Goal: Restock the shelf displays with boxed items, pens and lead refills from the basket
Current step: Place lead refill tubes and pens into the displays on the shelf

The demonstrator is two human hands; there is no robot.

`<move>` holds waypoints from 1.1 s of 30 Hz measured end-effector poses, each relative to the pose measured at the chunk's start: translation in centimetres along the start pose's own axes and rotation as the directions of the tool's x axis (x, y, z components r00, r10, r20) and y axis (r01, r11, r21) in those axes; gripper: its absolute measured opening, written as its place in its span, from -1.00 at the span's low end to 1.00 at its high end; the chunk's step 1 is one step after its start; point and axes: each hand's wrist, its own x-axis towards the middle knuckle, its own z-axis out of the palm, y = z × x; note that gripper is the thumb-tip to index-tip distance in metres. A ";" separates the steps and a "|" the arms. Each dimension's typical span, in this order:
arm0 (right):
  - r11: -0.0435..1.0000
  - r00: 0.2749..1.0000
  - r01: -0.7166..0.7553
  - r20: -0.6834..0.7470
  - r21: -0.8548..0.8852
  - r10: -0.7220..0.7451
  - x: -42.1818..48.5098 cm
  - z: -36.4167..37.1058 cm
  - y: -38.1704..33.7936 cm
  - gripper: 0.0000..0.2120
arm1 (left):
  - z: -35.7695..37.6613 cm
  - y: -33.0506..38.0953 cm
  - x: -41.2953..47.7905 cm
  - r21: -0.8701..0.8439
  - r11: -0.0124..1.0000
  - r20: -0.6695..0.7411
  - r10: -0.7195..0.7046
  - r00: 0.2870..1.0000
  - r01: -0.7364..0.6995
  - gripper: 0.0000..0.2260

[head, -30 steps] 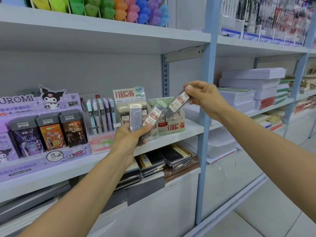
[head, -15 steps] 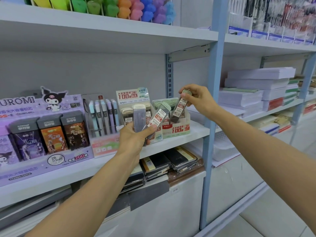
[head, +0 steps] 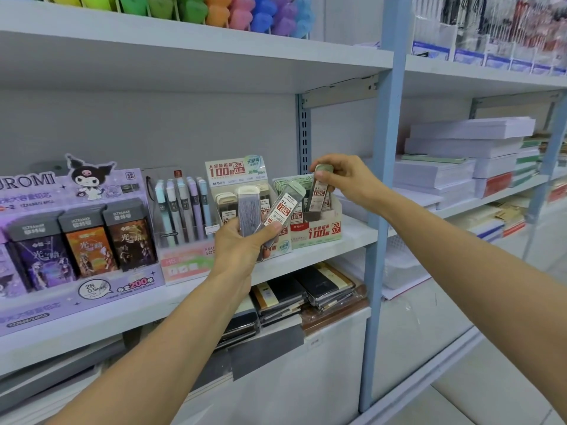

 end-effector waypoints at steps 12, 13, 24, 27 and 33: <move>0.999 0.983 -0.042 -0.177 0.002 0.042 -1.9 2.2 0.7 -0.77 | 1.2 -0.1 0.0 0.023 1.000 -0.003 0.009 1.000 -0.009 -0.73; 1.000 0.988 -0.026 -0.153 0.002 0.026 -2.1 2.2 0.4 -0.78 | 1.4 0.0 0.0 0.025 1.000 0.003 0.012 1.000 -0.012 -0.72; 0.957 0.965 0.050 -0.261 0.286 0.028 -1.1 -1.3 0.1 -0.94 | 0.8 0.5 0.1 0.100 0.991 0.092 0.077 0.993 -0.086 -0.89; 0.979 0.966 0.040 -0.257 0.198 0.012 -0.6 -1.3 0.3 -0.86 | 0.4 0.6 0.0 0.117 0.985 0.119 0.111 0.987 -0.125 -0.90; 0.996 0.995 -0.022 -0.090 0.086 0.030 -0.5 0.1 0.3 -0.82 | -0.3 0.9 -0.3 0.082 0.989 0.119 0.116 0.986 -0.126 -0.92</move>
